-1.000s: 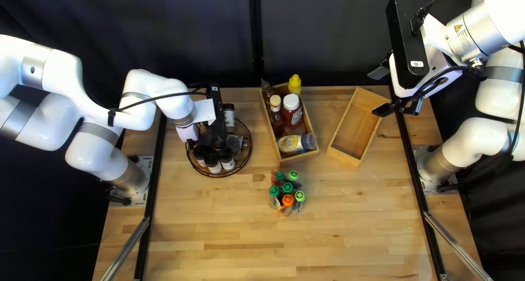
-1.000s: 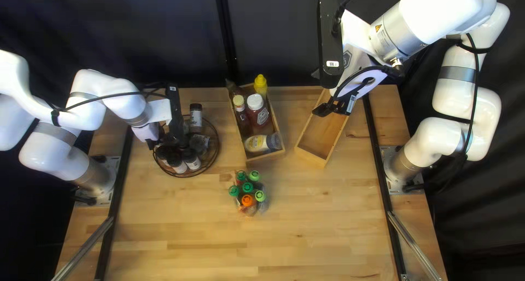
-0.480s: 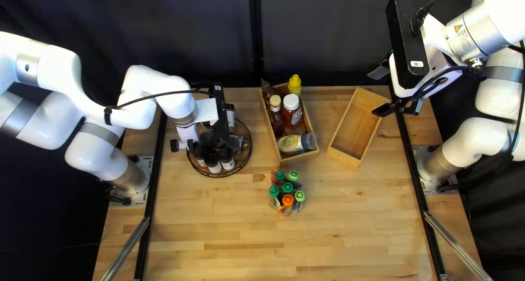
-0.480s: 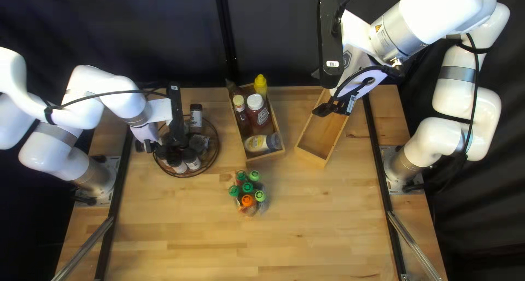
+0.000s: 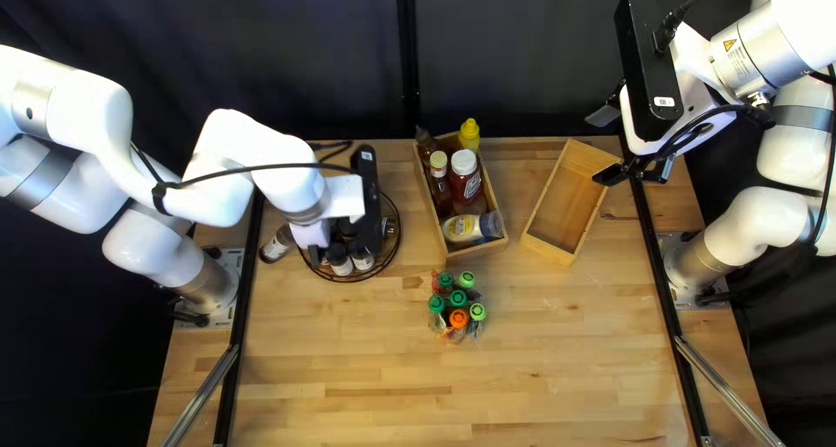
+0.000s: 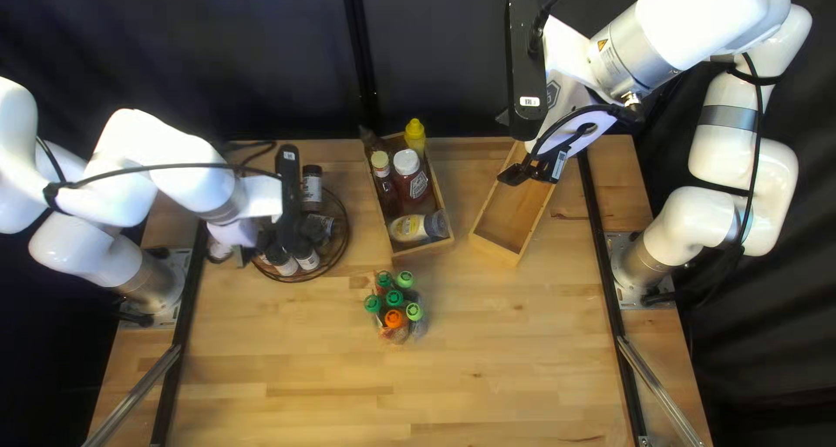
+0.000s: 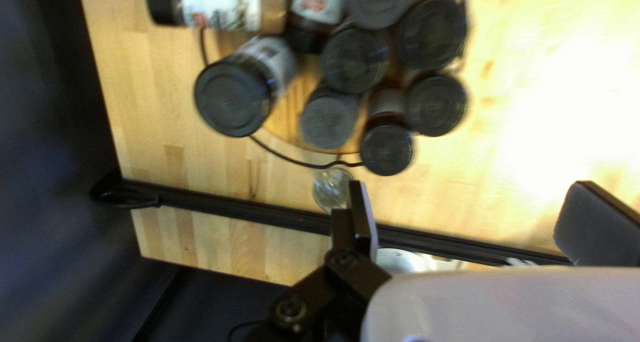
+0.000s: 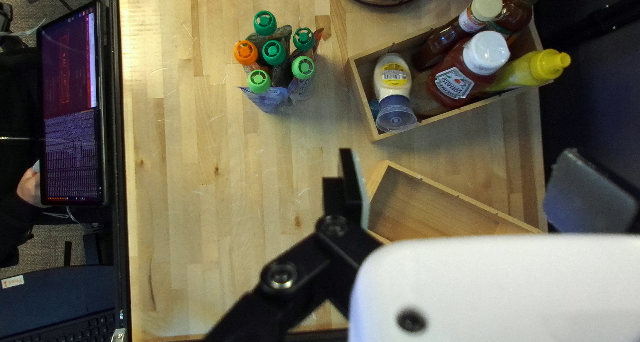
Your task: Separate condiments, baby food and spices and place it in 3 different racks/containers
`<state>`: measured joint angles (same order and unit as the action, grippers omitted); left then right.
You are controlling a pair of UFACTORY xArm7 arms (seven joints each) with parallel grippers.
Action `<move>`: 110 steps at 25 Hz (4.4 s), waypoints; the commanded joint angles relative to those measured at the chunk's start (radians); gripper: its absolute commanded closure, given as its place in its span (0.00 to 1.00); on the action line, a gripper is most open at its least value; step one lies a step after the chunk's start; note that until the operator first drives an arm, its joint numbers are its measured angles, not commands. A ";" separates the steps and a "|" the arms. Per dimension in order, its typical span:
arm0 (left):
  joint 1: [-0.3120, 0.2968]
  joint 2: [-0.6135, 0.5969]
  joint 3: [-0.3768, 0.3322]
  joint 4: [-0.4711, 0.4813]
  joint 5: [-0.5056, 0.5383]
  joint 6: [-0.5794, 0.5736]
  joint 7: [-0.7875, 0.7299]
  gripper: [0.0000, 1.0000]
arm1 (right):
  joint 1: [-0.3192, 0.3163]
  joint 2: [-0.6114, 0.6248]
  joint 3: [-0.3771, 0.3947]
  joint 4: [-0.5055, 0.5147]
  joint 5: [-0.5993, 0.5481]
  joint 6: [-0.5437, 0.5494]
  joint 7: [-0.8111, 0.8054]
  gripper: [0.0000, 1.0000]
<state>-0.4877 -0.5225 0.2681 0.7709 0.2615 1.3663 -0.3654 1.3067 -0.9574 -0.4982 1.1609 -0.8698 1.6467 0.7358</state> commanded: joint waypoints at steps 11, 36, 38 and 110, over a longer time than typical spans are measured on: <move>-0.084 0.066 -0.087 0.089 -0.068 -0.004 -0.058 0.00 | 0.000 0.000 0.000 0.000 0.000 0.000 0.000 0.00; 0.205 -0.220 0.121 -0.404 0.107 0.009 -0.110 0.00 | 0.000 0.000 0.000 0.000 0.000 0.000 0.000 0.00; 0.234 -0.254 0.142 -0.448 0.142 -0.012 -0.094 0.00 | 0.000 0.000 0.000 0.000 0.000 0.000 0.000 0.00; 0.142 0.049 0.092 0.064 0.105 0.047 0.063 0.99 | 0.000 0.000 0.000 0.000 0.000 0.000 0.000 0.00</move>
<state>-0.3352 -0.5563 0.3162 0.7724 0.3760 1.4518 -0.3568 1.3067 -0.9574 -0.4982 1.1609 -0.8698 1.6467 0.7358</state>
